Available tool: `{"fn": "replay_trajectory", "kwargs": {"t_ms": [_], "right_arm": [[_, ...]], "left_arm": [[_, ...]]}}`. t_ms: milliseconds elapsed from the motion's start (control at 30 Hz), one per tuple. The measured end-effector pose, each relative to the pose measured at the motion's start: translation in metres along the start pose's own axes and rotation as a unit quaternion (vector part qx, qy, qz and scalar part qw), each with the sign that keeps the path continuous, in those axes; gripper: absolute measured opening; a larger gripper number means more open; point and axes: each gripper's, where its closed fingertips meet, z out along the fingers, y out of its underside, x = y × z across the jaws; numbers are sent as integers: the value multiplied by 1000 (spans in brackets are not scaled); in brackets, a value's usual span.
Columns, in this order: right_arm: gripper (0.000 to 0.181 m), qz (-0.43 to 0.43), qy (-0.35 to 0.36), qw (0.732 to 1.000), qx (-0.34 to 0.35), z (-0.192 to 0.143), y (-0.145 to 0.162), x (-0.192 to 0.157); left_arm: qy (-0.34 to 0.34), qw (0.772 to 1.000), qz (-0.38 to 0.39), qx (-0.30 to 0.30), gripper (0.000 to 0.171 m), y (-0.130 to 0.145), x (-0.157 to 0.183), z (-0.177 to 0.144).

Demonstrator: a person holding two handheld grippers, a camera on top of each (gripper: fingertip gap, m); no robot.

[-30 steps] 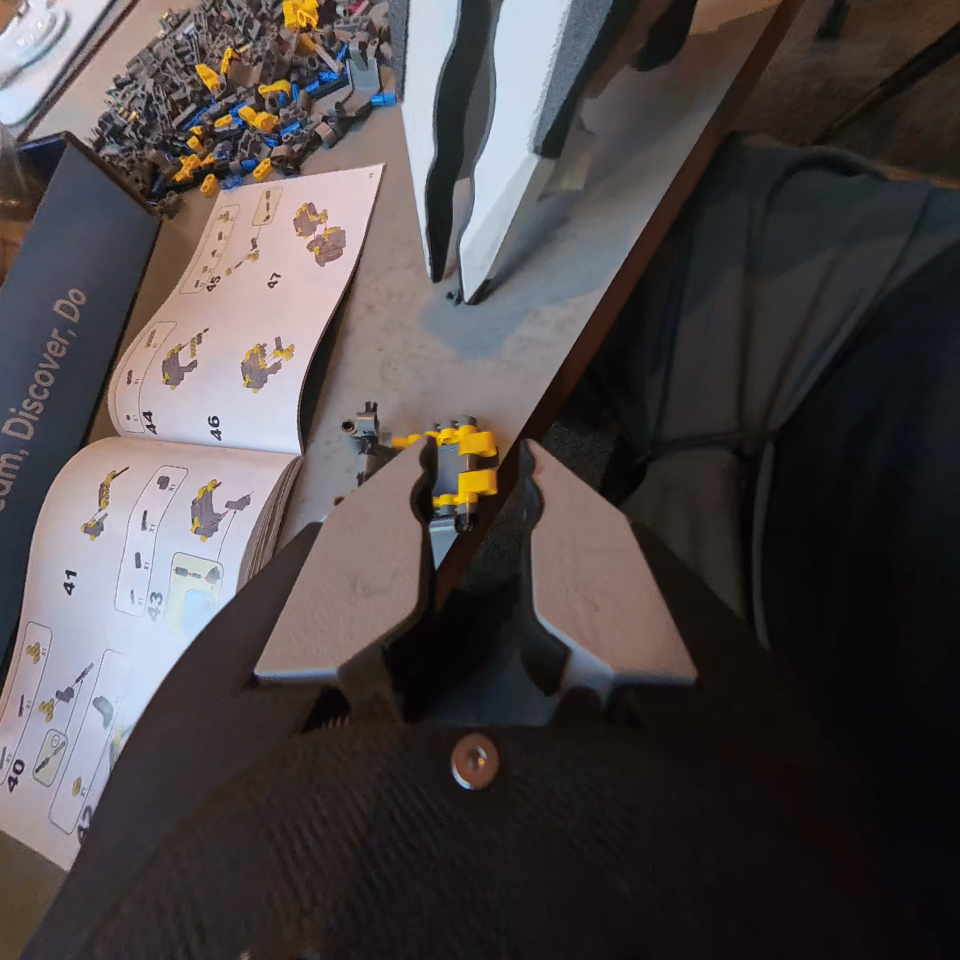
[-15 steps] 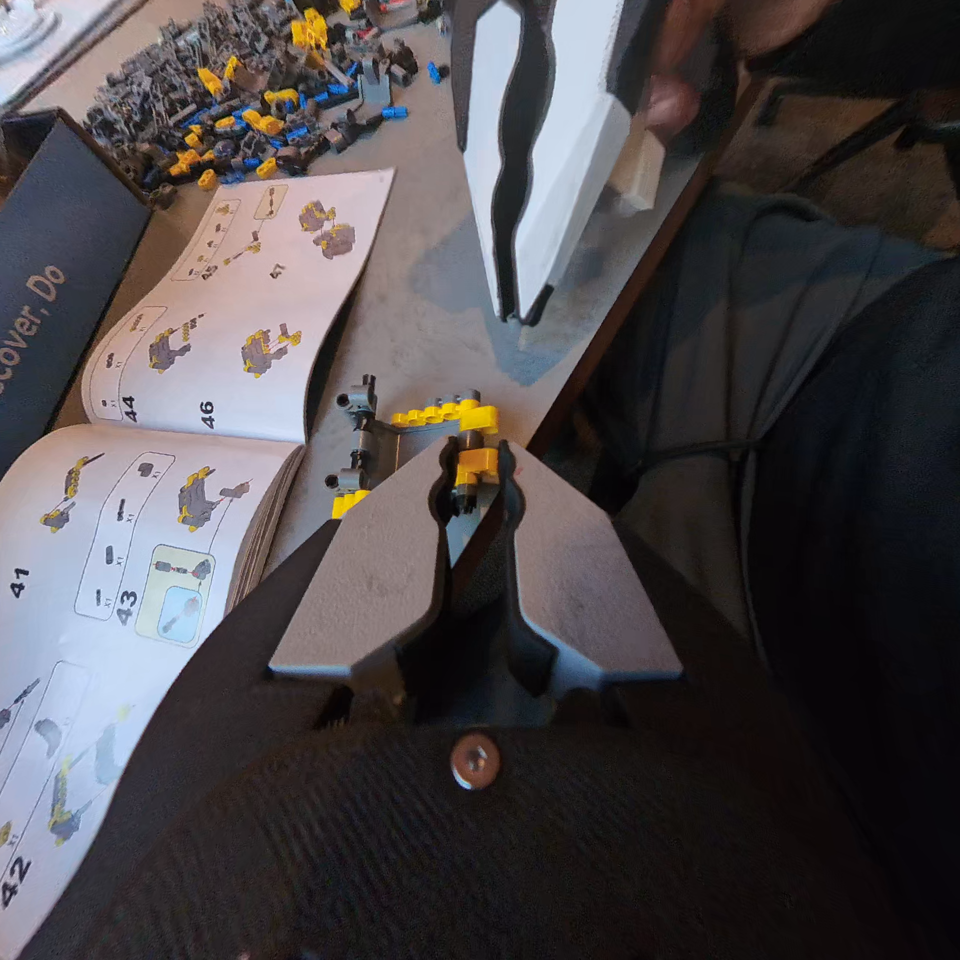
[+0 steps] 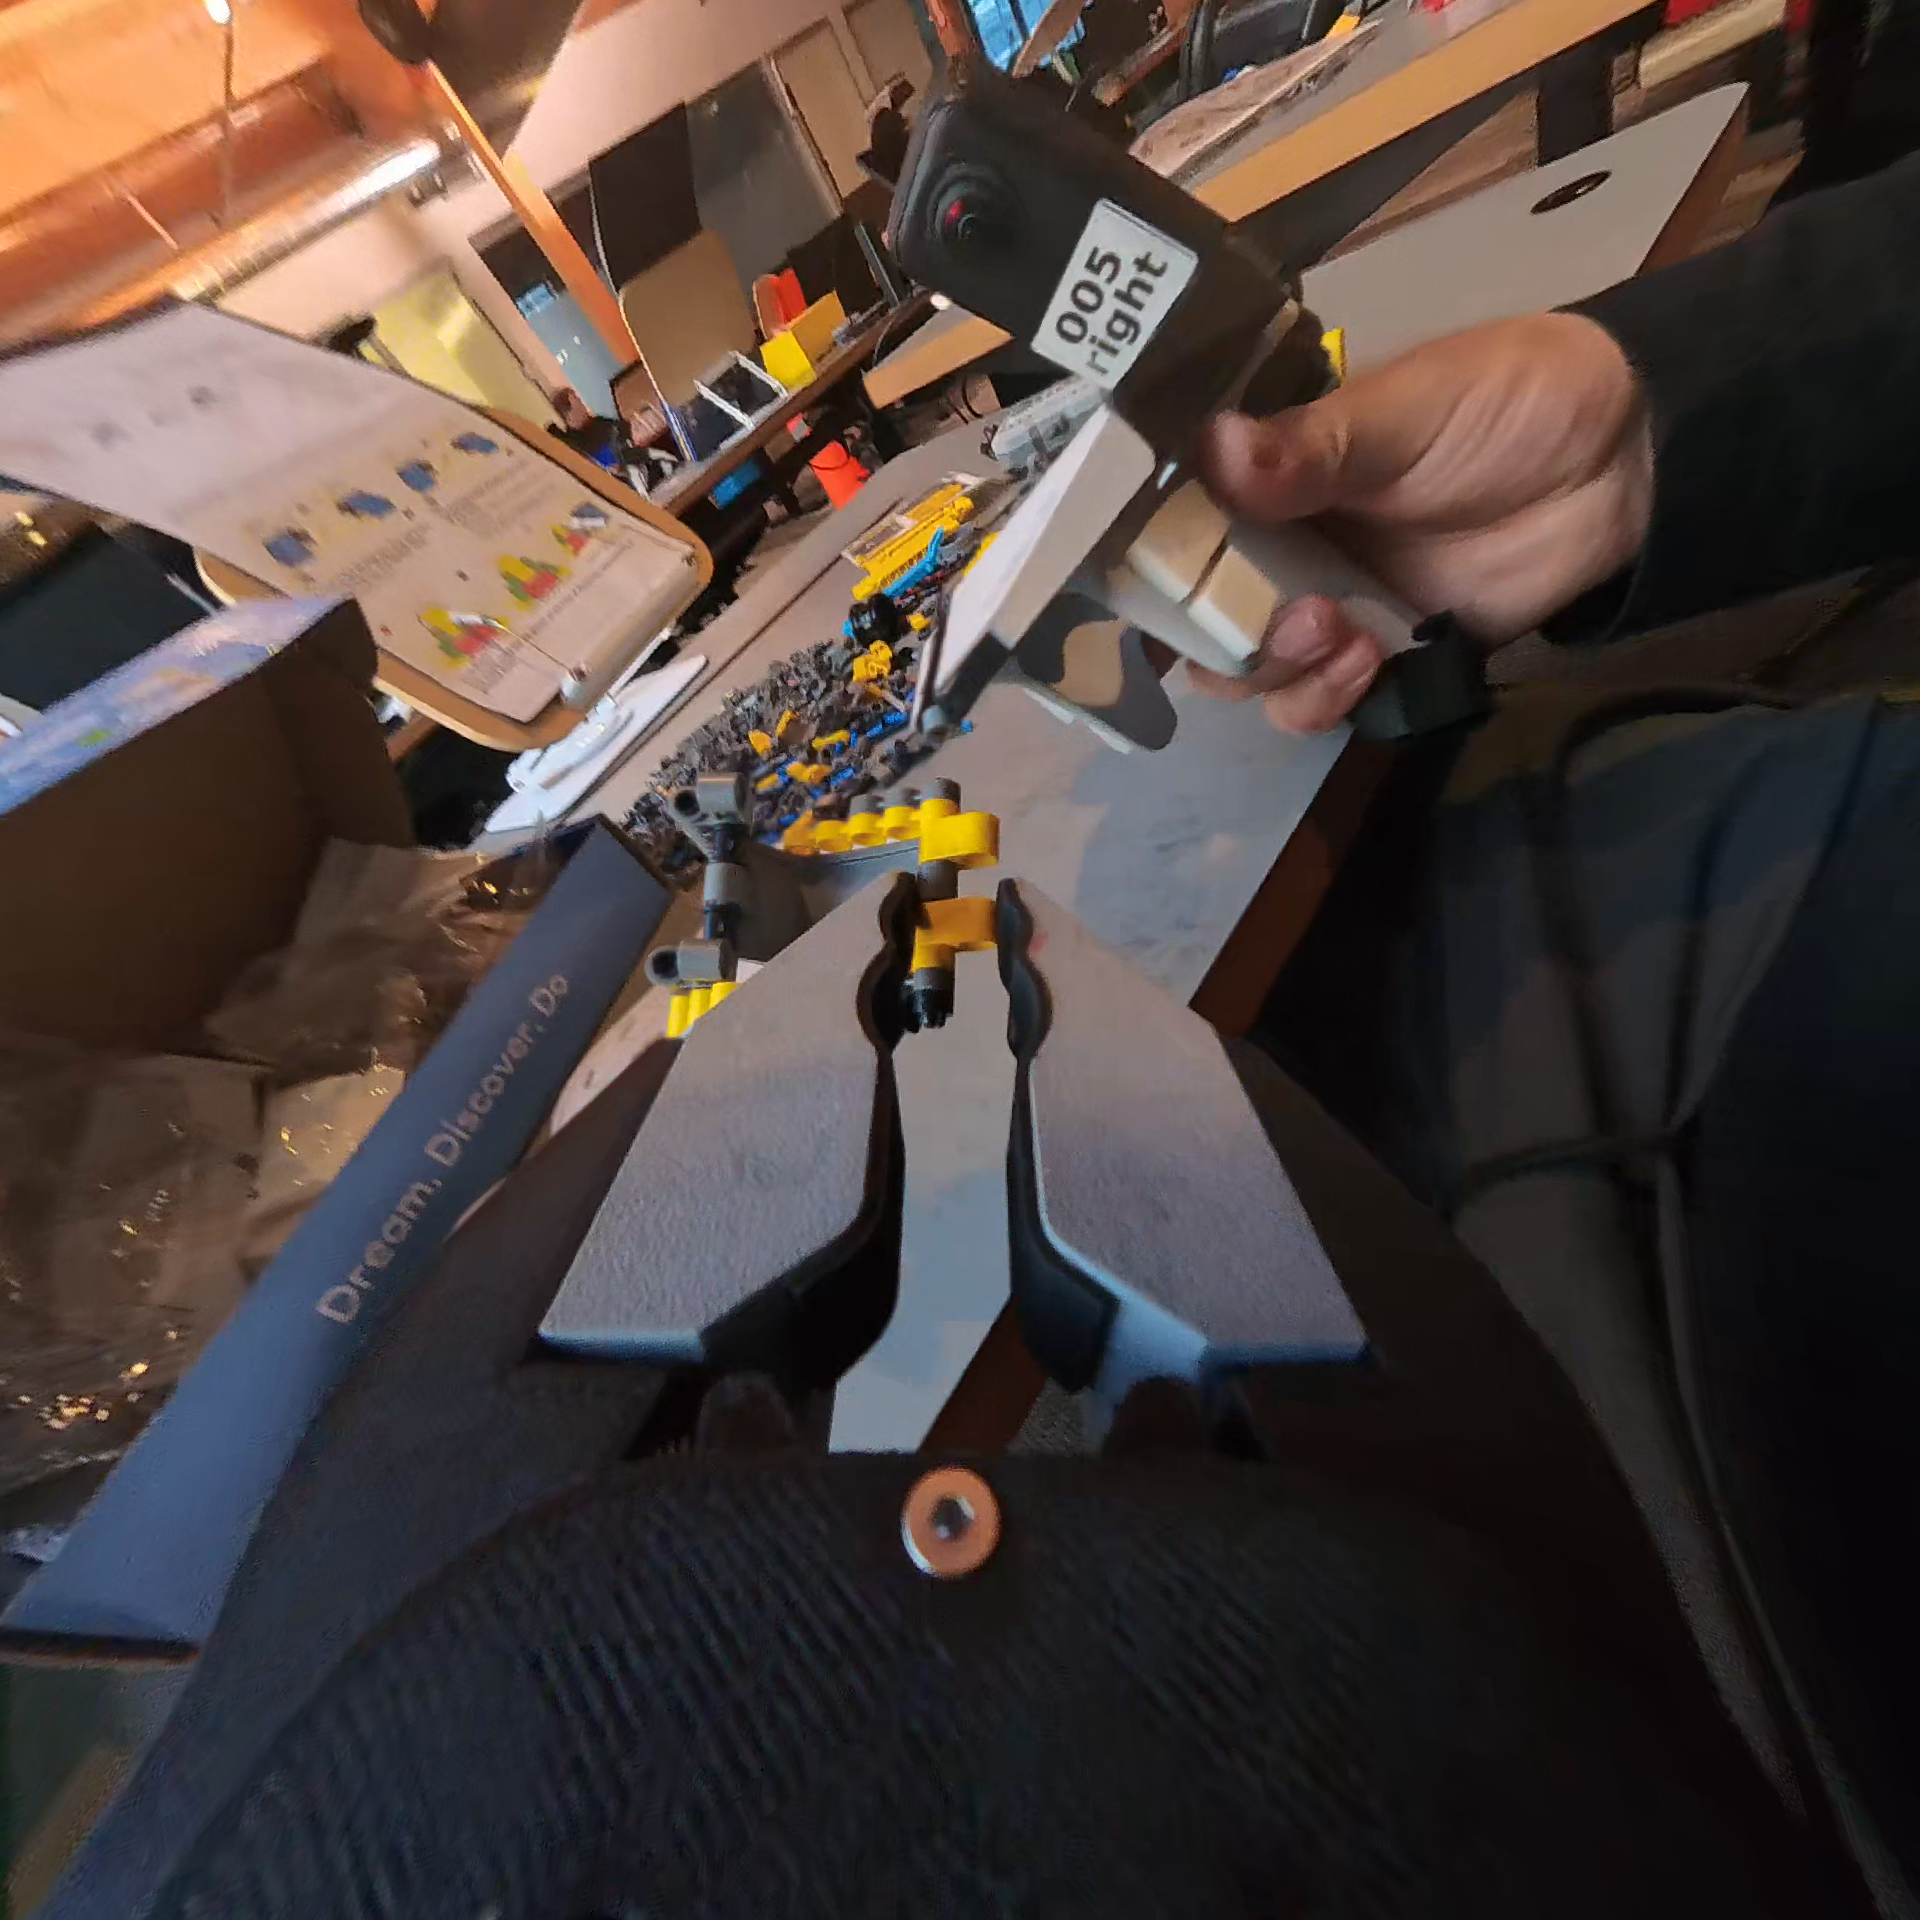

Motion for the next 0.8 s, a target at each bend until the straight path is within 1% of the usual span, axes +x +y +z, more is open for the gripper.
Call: {"fn": "replay_trajectory", "kwargs": {"t_ms": [100,233,400,567,633,733,800], "right_arm": [[6,-39,11,999,-3,2,1,-4],[6,-84,24,996,-10,6,2,-9],[5,-102,41,994,-12,7,3,-6],[5,-110,43,993,-15,6,5,-6],[5,-104,46,993,-21,6,7,-2],[6,-60,47,996,-45,7,16,6],[6,-52,46,996,-55,10,21,6]], "left_arm": [[-13,1000,19,14,13,-8,0,-2],[-13,1000,20,18,13,-8,0,-2],[-11,999,19,25,12,-9,0,-3],[0,999,10,35,12,-11,3,-4],[11,999,-5,41,12,-10,3,-4],[41,996,-56,53,11,-3,4,-2],[51,992,-94,65,5,-4,0,-3]]}}
